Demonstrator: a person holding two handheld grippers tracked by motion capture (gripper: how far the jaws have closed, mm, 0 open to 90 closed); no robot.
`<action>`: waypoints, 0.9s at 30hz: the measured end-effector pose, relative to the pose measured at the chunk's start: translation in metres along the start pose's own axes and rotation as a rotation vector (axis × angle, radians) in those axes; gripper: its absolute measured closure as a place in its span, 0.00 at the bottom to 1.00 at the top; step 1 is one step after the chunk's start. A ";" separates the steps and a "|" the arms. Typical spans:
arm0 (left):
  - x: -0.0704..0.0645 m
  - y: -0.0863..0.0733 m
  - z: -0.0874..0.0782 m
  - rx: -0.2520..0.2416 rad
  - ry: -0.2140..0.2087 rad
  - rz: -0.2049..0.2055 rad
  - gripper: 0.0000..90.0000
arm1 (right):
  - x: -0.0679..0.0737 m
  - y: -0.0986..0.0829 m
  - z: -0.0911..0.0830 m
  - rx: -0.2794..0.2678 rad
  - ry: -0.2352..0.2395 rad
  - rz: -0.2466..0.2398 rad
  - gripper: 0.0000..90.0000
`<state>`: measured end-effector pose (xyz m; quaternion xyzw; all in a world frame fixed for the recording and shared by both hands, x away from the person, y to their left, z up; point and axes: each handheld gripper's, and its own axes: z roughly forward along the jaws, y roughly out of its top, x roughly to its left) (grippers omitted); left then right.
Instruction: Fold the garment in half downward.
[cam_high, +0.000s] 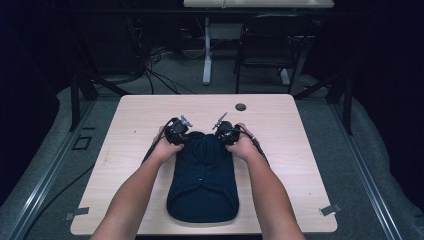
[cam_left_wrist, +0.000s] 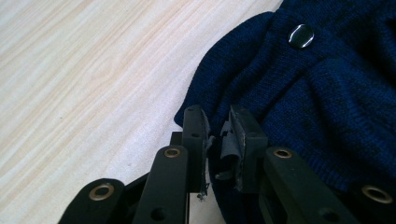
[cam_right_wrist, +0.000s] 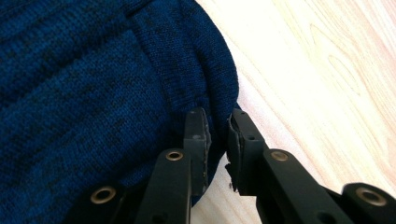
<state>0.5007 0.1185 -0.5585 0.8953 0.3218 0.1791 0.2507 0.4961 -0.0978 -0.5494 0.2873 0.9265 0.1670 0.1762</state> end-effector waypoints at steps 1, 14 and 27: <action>0.001 0.000 -0.001 0.000 -0.009 0.008 0.87 | 0.000 0.000 0.000 0.000 0.000 0.000 0.88; -0.001 -0.002 -0.022 -0.008 -0.031 0.137 0.88 | 0.008 -0.004 -0.018 -0.036 -0.005 -0.177 0.89; 0.000 0.004 -0.046 -0.037 -0.035 0.201 0.88 | 0.008 -0.005 -0.041 -0.079 -0.007 -0.203 0.89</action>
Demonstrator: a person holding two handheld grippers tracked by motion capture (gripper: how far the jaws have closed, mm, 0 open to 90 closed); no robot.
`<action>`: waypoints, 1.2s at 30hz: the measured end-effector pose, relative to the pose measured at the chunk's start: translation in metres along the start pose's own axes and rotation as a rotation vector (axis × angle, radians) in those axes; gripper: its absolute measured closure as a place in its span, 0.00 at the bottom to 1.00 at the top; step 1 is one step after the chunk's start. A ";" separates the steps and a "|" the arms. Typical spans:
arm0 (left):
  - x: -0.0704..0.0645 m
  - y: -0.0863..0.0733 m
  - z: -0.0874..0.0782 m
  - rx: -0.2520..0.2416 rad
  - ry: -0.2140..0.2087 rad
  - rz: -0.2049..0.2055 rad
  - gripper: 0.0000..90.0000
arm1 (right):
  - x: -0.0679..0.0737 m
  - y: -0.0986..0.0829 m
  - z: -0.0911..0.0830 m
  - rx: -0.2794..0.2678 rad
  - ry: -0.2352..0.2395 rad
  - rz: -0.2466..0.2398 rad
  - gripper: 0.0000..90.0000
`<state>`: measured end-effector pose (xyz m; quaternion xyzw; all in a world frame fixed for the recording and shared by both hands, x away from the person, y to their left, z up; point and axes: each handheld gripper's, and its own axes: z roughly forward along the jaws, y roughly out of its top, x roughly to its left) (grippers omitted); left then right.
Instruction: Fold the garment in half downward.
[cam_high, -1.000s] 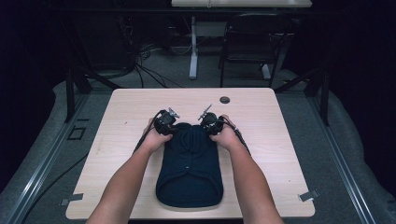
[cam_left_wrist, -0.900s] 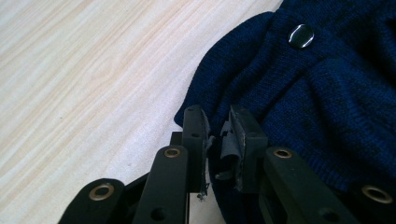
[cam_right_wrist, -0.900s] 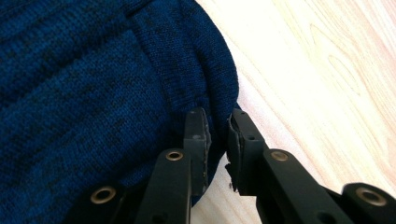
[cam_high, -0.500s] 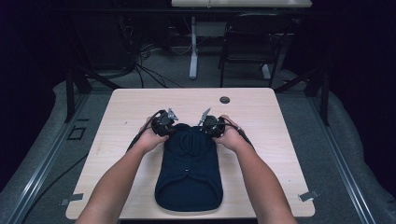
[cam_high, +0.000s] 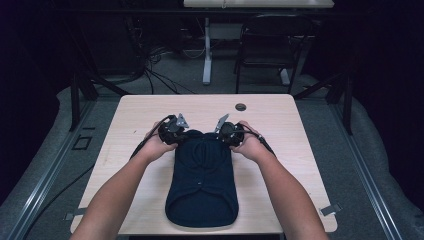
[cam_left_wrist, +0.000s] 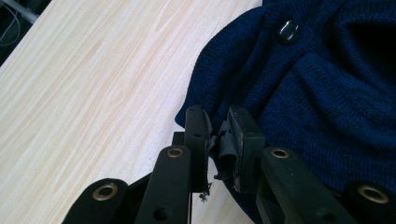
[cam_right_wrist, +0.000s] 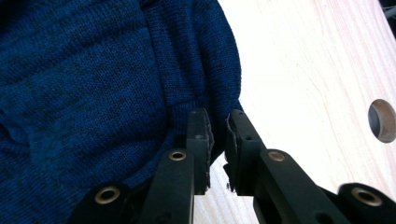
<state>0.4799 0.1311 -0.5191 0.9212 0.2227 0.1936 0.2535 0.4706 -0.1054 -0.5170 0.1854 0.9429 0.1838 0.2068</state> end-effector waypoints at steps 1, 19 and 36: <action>0.000 0.000 -0.001 -0.001 -0.003 0.000 0.88 | 0.000 0.000 -0.001 -0.002 0.001 -0.003 0.89; 0.010 0.015 -0.032 -0.057 0.050 0.022 0.88 | -0.008 0.011 -0.032 -0.069 -0.040 -0.011 0.89; 0.017 0.035 -0.067 -0.111 0.124 0.050 0.88 | -0.020 0.023 -0.070 -0.123 -0.117 -0.028 0.89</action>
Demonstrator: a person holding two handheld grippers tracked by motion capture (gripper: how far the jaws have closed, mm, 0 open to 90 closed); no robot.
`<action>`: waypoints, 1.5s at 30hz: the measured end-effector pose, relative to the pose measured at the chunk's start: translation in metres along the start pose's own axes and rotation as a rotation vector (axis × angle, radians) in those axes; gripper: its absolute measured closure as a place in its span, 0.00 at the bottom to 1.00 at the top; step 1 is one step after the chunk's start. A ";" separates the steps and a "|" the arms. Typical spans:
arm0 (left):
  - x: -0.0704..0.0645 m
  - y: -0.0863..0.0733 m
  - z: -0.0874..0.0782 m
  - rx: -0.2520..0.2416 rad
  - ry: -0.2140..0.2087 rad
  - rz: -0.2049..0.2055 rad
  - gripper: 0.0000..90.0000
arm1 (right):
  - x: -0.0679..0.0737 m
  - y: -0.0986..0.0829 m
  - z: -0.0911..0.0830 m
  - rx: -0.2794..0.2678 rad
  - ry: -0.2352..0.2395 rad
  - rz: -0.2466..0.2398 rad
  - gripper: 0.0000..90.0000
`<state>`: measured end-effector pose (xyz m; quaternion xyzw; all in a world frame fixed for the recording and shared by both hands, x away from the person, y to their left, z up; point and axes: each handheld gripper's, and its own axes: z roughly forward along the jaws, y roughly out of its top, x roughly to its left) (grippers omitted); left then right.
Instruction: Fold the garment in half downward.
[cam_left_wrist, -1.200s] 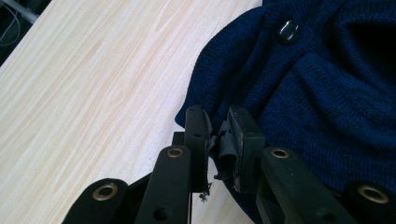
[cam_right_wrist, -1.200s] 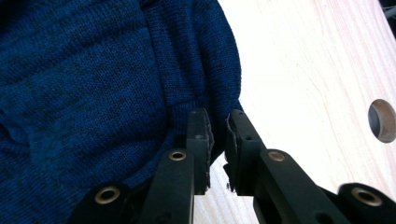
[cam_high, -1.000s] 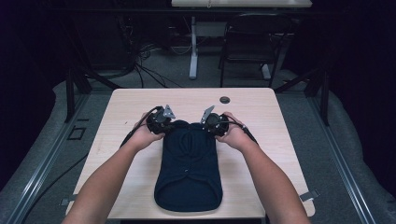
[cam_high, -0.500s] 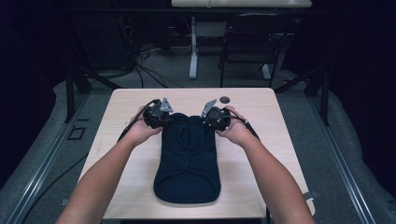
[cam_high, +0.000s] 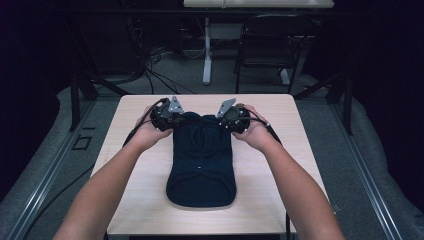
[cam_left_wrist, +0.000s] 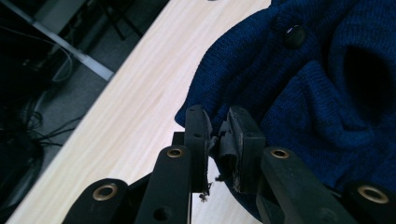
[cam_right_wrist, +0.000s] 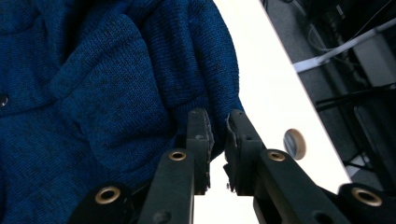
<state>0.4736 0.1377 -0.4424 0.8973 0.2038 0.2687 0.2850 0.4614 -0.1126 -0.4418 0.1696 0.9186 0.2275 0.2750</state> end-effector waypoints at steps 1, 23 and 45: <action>0.002 0.002 -0.002 -0.004 0.002 0.002 0.88 | -0.001 0.001 -0.002 -0.002 -0.002 -0.001 0.89; 0.008 0.033 -0.040 -0.103 0.178 0.074 0.88 | -0.022 0.029 -0.044 -0.128 -0.187 0.003 0.89; -0.016 0.002 -0.015 -0.033 0.098 0.090 0.88 | 0.010 0.006 -0.013 -0.052 -0.121 -0.062 0.89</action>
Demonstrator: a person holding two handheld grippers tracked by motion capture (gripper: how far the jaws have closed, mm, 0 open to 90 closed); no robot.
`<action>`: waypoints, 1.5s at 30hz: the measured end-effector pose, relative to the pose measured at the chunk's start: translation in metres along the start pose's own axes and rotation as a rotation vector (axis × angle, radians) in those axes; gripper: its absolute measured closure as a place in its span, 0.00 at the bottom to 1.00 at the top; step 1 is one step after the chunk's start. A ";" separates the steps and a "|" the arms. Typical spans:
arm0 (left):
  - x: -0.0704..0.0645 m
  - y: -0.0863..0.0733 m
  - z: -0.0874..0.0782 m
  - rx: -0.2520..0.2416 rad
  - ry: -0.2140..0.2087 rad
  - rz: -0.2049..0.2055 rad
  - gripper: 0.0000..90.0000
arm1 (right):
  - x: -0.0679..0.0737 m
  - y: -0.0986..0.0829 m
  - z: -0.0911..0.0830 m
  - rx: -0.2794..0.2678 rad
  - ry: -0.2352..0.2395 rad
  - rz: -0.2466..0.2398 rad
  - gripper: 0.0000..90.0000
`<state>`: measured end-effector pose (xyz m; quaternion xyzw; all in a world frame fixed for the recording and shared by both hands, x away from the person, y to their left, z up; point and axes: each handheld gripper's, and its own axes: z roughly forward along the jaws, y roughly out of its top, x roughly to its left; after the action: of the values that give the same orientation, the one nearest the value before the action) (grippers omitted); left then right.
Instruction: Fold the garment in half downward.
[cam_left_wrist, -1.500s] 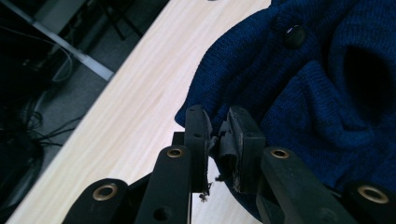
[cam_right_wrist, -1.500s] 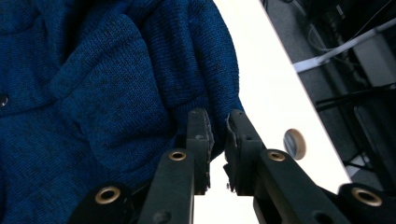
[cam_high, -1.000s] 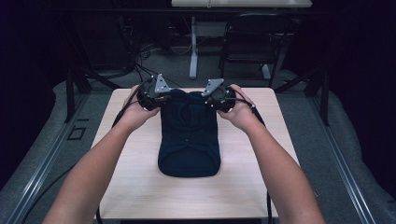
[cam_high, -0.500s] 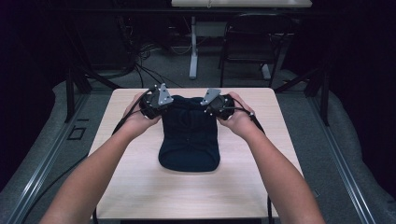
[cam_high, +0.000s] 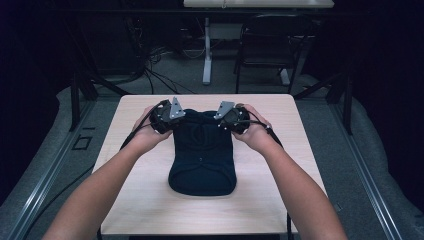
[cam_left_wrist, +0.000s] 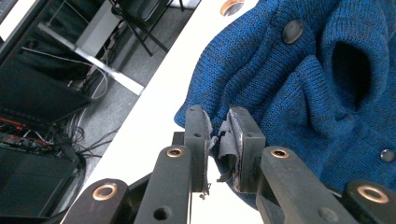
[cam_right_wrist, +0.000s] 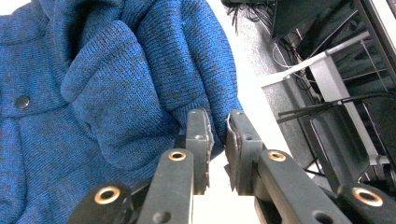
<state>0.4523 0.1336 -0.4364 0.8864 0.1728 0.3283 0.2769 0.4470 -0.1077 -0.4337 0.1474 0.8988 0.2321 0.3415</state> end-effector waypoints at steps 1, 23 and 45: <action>0.000 0.000 0.000 -0.002 0.002 0.001 0.88 | 0.001 0.000 0.000 0.003 -0.003 -0.001 0.89; -0.046 -0.025 -0.026 -0.056 0.000 0.052 0.88 | 0.046 -0.012 -0.027 -0.050 -0.034 -0.149 0.89; -0.049 -0.021 -0.036 -0.081 0.092 0.074 0.88 | 0.036 -0.006 -0.035 -0.106 -0.068 -0.054 0.88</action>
<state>0.3903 0.1400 -0.4504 0.8643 0.1390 0.3854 0.2919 0.3965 -0.1093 -0.4332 0.1127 0.8768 0.2649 0.3851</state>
